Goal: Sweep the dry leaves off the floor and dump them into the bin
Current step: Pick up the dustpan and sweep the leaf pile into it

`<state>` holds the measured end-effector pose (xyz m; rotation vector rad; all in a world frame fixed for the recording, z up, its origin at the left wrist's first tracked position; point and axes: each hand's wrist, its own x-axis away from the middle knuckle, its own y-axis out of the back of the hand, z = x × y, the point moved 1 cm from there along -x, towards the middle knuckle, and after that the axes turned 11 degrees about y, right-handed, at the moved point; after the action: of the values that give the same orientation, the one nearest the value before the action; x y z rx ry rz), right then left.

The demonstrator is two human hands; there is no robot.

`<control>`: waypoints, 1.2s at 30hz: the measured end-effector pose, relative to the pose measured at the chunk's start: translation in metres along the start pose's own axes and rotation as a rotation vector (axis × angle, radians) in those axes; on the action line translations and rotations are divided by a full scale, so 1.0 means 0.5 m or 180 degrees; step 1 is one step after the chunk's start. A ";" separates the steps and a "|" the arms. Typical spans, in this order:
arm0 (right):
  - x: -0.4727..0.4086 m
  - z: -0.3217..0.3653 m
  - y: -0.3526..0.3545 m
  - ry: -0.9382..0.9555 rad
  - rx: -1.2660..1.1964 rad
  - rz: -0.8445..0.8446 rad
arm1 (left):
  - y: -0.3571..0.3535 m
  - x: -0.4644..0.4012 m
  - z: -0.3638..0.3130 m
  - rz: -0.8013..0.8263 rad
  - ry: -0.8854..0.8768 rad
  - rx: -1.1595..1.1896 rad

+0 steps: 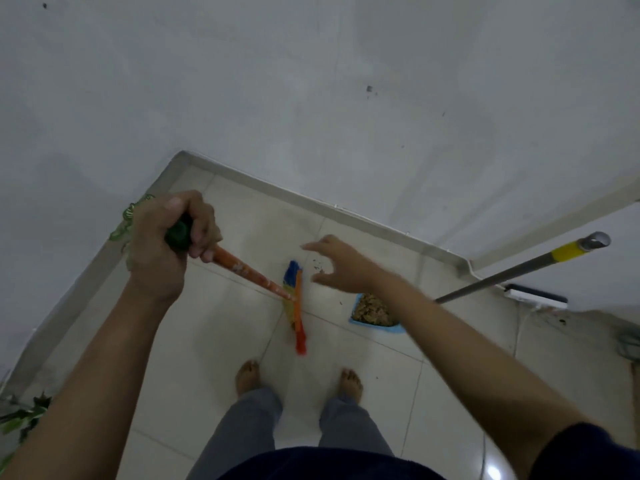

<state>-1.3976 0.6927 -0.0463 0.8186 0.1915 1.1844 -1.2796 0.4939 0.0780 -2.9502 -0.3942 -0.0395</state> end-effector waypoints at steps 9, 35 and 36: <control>-0.281 0.305 -0.178 -0.0095 -0.0707 -0.1123 | 0.160 0.008 -0.095 0.0079 -0.0160 -0.0016; -0.359 0.287 -0.183 -0.0227 -0.0284 -0.2147 | 0.251 -0.032 -0.084 0.0940 -0.0358 0.0197; -0.366 0.286 -0.168 -0.0181 -0.0377 -0.2338 | 0.243 -0.044 -0.093 0.1031 -0.0416 0.0154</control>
<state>-1.3313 0.4546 -0.0506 0.5946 0.3371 0.4750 -1.2690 0.3651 0.1033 -2.9367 0.0694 0.1999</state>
